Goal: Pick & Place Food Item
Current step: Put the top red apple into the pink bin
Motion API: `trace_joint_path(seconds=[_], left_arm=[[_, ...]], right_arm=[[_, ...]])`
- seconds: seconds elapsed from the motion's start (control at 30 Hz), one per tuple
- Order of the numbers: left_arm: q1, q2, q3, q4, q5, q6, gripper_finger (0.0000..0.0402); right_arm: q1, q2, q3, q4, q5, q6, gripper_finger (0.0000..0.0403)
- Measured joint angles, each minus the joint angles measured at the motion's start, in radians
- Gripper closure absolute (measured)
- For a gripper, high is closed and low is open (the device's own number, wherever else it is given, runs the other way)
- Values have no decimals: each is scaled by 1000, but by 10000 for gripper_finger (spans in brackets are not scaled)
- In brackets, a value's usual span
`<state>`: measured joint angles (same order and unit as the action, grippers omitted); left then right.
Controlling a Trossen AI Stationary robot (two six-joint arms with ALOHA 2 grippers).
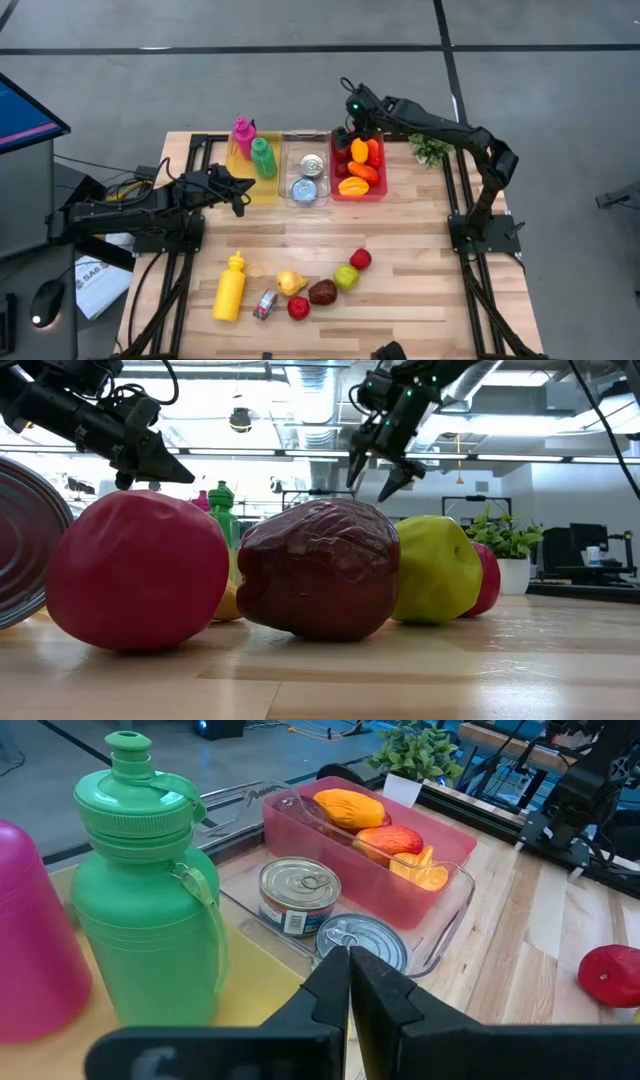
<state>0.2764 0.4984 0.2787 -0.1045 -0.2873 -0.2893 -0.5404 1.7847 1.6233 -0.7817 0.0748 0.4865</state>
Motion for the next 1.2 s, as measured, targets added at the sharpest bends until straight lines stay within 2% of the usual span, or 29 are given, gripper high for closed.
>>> trace_joint_path(seconds=[0.23, 0.5, 0.87, 1.2], left_arm=[[0, 0, 0, 0, 0, 0, 399], [0, 0, 0, 0, 0, 0, 399], [0, 0, 0, 0, 0, 0, 399], [0, 0, 0, 0, 0, 0, 399]], right_arm=[[25, 0, 121, -195, -1, -24, 18], [96, 0, 194, -345, -8, -11, 18], [229, 0, 216, -452, -8, 45, 19], [345, 0, 216, -471, -8, 90, 19]])
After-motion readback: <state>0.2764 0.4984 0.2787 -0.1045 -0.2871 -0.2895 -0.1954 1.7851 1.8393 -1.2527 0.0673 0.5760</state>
